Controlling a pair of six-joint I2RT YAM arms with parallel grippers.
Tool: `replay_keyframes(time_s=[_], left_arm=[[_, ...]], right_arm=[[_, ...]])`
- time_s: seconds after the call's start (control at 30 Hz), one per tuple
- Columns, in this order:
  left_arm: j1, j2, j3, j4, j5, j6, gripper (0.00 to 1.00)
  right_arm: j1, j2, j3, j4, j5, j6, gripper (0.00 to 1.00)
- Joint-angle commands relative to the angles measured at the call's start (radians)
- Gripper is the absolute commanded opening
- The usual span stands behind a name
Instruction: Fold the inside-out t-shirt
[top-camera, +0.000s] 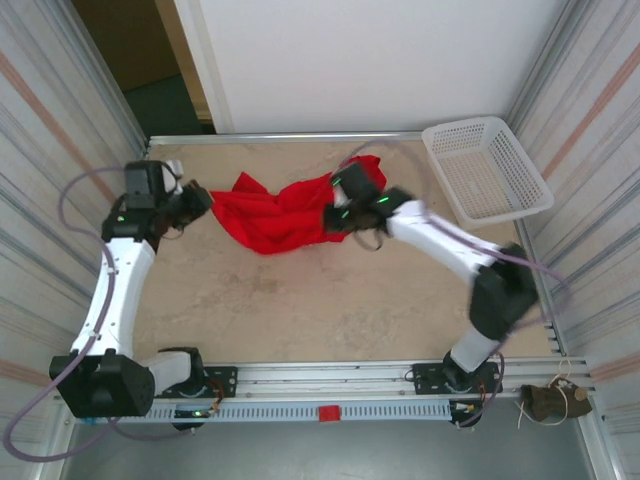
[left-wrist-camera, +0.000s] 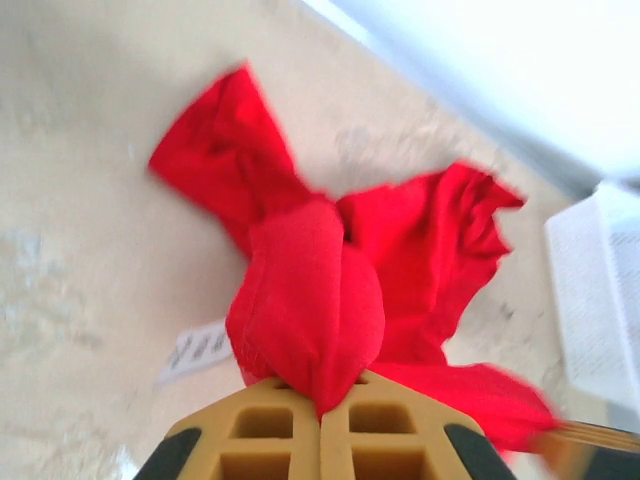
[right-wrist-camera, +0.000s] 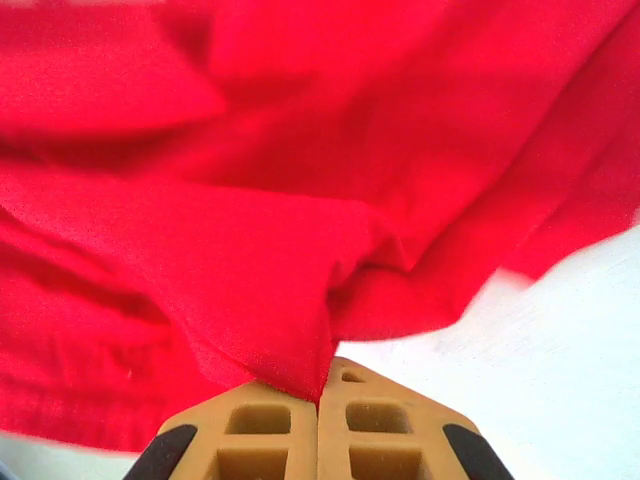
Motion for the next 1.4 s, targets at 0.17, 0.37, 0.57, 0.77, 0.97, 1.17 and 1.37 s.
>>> replay_keyframes(time_s=[0.17,0.37,0.57,0.77,0.97,1.17,1.37], left_arm=[[0.023,-0.014,0.307,0.088,0.149,-0.094,0.0],[0.023,-0.097,0.402,0.238,0.181,-0.274,0.0],[0.023,-0.106,0.521,0.264,0.13,-0.335,0.0],[0.023,0.055,0.507,0.266,0.132,-0.313,0.0],[0.023,0.372,0.643,0.274,0.165,-0.256,0.0],[0.024,0.729,1.155,0.147,0.173,-0.228,0.0],[0.033,0.846,1.485,0.127,0.186,-0.315,0.0]], right_arm=[[-0.311,-0.314,0.409,-0.181,-0.166,-0.039,0.0],[-0.349,-0.406,0.631,-0.215,-0.151,-0.041,0.0],[-0.349,-0.409,0.741,-0.209,-0.105,-0.065,0.0],[-0.382,-0.255,0.675,-0.18,-0.109,-0.082,0.0],[-0.512,-0.01,0.684,-0.042,-0.247,0.029,0.0],[-0.546,0.319,1.097,-0.086,-0.344,0.093,0.0],[-0.601,0.362,1.277,-0.071,-0.373,0.186,0.0]])
